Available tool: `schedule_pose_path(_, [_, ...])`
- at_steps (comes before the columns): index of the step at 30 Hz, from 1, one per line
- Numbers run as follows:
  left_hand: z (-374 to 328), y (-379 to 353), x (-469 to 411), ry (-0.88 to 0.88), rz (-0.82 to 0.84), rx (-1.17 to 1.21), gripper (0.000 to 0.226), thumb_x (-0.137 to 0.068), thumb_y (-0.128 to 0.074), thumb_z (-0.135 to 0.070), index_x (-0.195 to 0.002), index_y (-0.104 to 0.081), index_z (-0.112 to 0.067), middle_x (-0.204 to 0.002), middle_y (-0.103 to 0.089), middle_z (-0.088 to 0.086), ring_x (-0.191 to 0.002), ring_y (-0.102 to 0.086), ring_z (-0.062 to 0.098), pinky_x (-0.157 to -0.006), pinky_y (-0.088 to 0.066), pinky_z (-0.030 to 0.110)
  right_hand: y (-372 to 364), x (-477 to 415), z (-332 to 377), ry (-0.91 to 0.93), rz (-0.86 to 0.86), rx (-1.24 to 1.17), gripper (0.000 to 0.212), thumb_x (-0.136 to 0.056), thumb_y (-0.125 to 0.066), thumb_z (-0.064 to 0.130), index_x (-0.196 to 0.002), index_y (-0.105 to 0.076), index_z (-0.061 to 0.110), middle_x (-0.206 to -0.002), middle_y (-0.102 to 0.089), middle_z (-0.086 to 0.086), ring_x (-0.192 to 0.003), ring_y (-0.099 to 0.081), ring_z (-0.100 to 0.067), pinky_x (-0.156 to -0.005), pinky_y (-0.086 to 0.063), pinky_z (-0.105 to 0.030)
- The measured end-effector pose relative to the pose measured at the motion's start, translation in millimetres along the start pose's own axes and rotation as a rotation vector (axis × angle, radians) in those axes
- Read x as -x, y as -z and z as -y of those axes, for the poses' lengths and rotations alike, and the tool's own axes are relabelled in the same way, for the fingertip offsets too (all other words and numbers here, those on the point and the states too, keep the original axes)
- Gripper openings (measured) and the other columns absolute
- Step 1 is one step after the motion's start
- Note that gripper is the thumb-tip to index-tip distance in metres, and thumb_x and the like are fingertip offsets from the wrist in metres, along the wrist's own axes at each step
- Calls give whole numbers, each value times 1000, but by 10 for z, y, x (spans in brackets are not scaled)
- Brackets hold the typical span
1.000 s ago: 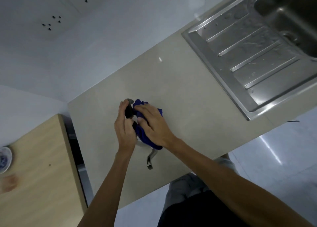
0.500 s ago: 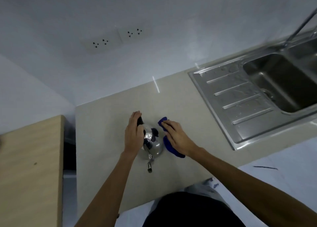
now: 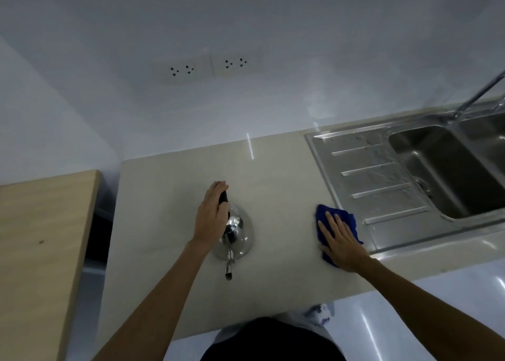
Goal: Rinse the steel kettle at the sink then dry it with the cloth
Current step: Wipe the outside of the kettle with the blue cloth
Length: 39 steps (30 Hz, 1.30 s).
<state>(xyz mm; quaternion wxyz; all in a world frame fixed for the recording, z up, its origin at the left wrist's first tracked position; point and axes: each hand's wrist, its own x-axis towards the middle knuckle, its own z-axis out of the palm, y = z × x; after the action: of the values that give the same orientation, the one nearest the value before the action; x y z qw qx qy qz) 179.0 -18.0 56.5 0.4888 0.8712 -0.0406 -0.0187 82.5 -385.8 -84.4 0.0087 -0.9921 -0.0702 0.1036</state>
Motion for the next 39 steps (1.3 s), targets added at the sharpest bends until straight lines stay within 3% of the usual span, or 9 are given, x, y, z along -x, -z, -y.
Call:
schedule_pose_path(3, [6, 2, -6, 2, 10, -29, 64, -81, -29, -30, -134, -55, -7, -149, -49, 6, -145, -36, 22, -120, -27, 45, -1, -35, 70, -52, 63, -50, 78, -105, -7, 60, -149, -40, 5, -158, -33, -25, -137, -45, -51, -98, -48, -69])
schedule_pose_path(7, [29, 6, -18, 8, 9, -35, 60, -82, -31, -29, -133, -55, -8, -147, -50, 6, -141, -41, 28, -117, -30, 51, 405, -32, 404, -150, 75, -208, 81, -96, -22, 70, -154, -38, 15, -163, -32, -19, -149, -29, -44, -117, -25, -68])
schedule_pose_path(11, [19, 22, -6, 27, 19, -39, 62, -81, -29, -32, -132, -55, -8, -148, -49, 6, -137, -44, 28, -116, -31, 49, 636, 63, 1043, 55, -5, -385, 86, -91, -33, 79, -157, -29, 24, -167, -24, -10, -154, -19, -34, -120, -22, -64])
schedule_pose_path(15, [3, 9, -14, 23, 16, 8, 54, -83, -34, -21, -128, -58, -6, -147, -50, 7, -136, -44, 25, -117, -29, 51, 668, 85, 1769, 133, 52, -484, 114, -79, -42, 89, -161, -3, 21, -171, -4, -4, -157, -4, -25, -126, -8, -51])
schedule_pose_path(20, [9, 16, -8, 13, 21, 2, 51, -83, -35, -15, -127, -60, -5, -148, -50, 7, -140, -39, 17, -119, -25, 51, 634, 60, 2419, 22, -22, -644, 141, -60, -39, 103, -160, 3, 12, -169, -7, -6, -156, -10, -21, -125, -16, -50])
schedule_pose_path(27, [44, 20, -10, 22, 58, -44, 53, -88, -33, -22, -131, -58, -6, -153, -44, 4, -149, -27, 14, -123, -16, 47, 622, 25, 2536, -80, -178, -521, 112, -83, -34, 87, -157, -25, 3, -162, -33, -17, -146, -39, -32, -114, -34, -58])
schedule_pose_path(32, [116, 80, 97, 8, 58, -179, 60, -97, -23, -46, -135, -57, -14, -155, -40, -2, -150, -21, 12, -125, -6, 43, 587, 33, 2163, -68, -157, -435, 107, -85, -18, 85, -159, -21, 8, -166, -24, -14, -151, -29, -30, -120, -23, -56])
schedule_pose_path(35, [201, 180, 180, -61, -29, -319, 62, -99, -17, -47, -122, -65, -14, -139, -54, 4, -138, -39, 23, -118, -23, 47, 644, 22, 1845, -95, -164, -468, 110, -84, -11, 88, -159, -23, 10, -167, -23, -13, -153, -25, -29, -122, -20, -56])
schedule_pose_path(39, [297, 291, 385, -178, -148, -422, 39, -99, -32, -31, -101, -66, -12, -105, -60, 3, -104, -54, 22, -97, -43, 45, 746, -121, 1538, -204, -160, -498, 94, -89, -20, 80, -152, -41, 13, -158, -42, -11, -146, -38, -29, -117, -30, -55])
